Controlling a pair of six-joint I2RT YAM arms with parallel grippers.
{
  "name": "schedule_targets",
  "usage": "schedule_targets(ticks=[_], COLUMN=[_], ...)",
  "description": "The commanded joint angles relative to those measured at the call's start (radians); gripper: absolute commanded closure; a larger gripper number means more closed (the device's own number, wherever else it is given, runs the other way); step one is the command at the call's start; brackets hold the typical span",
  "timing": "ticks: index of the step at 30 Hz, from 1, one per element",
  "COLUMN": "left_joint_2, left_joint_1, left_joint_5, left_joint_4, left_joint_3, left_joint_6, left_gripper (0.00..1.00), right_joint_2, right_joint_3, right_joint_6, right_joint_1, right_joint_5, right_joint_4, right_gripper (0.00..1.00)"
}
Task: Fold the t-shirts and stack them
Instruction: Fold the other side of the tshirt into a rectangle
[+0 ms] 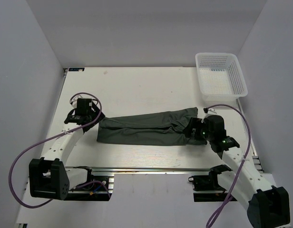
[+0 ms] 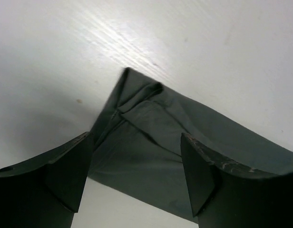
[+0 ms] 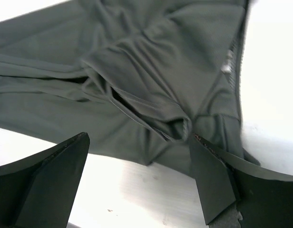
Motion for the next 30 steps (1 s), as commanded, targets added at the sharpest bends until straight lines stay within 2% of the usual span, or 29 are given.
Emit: schedule_targets(ticks=[1, 6, 7, 12, 16, 18, 19, 23, 27, 30], left_joint_2=[0.048, 0.179, 0.208, 0.259, 0.282, 0.282, 0.282, 0.292, 0.271, 0.262], left_joint_1=[-0.008, -0.019, -0.019, -0.048, -0.068, -0.068, -0.068, -0.068, -0.068, -0.058], left_joint_5=[0.111, 0.351, 0.374, 0.429, 0.449, 0.449, 0.449, 0.377, 0.280, 0.271], left_joint_4=[0.076, 0.183, 0.221, 0.246, 0.255, 0.255, 0.255, 0.185, 0.157, 0.157], left_joint_3=[0.065, 0.116, 0.116, 0.116, 0.093, 0.050, 0.039, -0.008, -0.074, -0.094], left_joint_6=[0.065, 0.196, 0.209, 0.278, 0.297, 0.297, 0.297, 0.288, 0.257, 0.248], left_gripper=[0.17, 0.07, 0.00, 0.00, 0.00, 0.00, 0.00, 0.00, 0.00, 0.00], right_joint_2=[0.072, 0.298, 0.323, 0.490, 0.584, 0.609, 0.613, 0.590, 0.497, 0.433], right_joint_3=[0.103, 0.225, 0.233, 0.279, 0.293, 0.293, 0.292, 0.258, 0.172, 0.121], right_joint_6=[-0.012, -0.041, -0.041, -0.059, -0.068, -0.078, -0.081, -0.093, -0.105, -0.119], right_joint_1=[0.001, 0.004, 0.004, 0.010, 0.024, 0.036, 0.043, 0.062, 0.070, 0.071], right_joint_5=[-0.070, -0.124, -0.131, -0.175, -0.279, -0.322, -0.396, -0.511, -0.591, -0.619], right_joint_4=[0.084, 0.128, 0.134, 0.177, 0.198, 0.227, 0.230, 0.240, 0.244, 0.212], right_gripper=[0.10, 0.10, 0.10, 0.10, 0.10, 0.10, 0.10, 0.13, 0.13, 0.13])
